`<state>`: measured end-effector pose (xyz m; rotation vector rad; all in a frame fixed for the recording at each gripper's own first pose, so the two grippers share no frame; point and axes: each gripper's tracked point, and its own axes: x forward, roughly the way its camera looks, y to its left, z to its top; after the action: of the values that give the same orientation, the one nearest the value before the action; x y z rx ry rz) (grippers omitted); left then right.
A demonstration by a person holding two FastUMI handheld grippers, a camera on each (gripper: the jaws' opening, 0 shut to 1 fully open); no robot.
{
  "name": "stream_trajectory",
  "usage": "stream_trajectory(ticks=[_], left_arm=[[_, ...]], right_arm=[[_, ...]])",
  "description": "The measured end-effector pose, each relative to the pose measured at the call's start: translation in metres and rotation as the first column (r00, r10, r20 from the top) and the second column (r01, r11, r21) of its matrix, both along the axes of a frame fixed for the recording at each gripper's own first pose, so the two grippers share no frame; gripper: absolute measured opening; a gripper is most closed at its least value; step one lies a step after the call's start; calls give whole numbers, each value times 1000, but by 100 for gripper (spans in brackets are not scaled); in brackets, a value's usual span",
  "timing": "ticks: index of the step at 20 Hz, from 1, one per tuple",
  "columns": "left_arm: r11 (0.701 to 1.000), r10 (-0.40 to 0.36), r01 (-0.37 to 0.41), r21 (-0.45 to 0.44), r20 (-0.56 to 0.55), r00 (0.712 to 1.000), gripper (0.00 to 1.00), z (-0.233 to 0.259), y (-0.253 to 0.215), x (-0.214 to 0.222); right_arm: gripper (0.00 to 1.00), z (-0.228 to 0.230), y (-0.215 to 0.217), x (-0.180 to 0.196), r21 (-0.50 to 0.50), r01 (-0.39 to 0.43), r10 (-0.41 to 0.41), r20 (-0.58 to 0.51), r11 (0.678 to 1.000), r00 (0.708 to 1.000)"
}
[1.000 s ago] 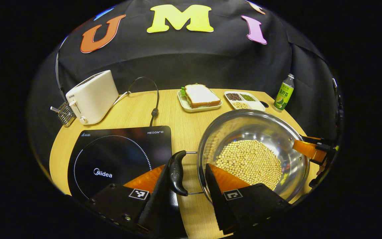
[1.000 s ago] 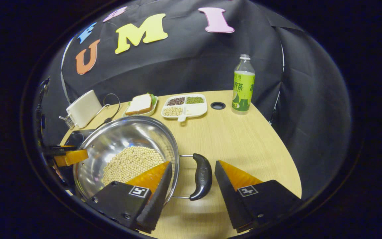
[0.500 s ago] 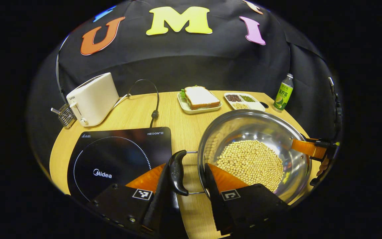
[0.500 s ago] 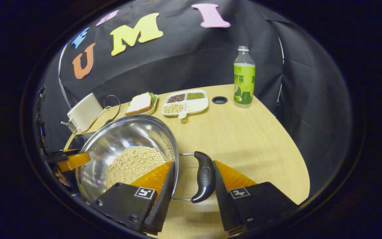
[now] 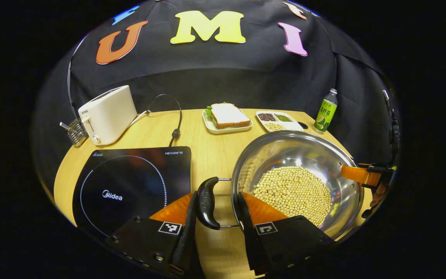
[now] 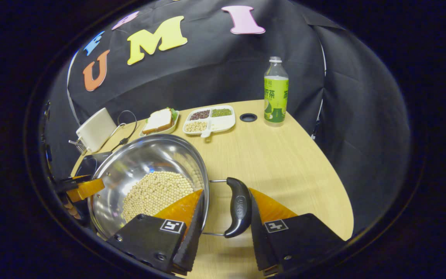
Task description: First push the handle of the pot to place it horizontally, then grasp the pot with both hands and set it on the induction cooktop.
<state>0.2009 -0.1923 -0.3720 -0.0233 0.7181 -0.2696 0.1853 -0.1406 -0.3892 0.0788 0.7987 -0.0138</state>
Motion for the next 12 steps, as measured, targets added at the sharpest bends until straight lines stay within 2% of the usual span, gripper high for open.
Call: stream_trajectory(ticks=[7, 12], left_arm=[[1000, -2, 2, -8, 62, 998, 54, 48, 3, -26], [1000, 19, -19, -5, 113, 993, 54, 89, 31, -43]], right_arm=[[60, 50, -1, -31, -7, 13, -12, 51, 1000, 999], [60, 87, 24, -47, 5, -16, 15, 85, 1000, 996]])
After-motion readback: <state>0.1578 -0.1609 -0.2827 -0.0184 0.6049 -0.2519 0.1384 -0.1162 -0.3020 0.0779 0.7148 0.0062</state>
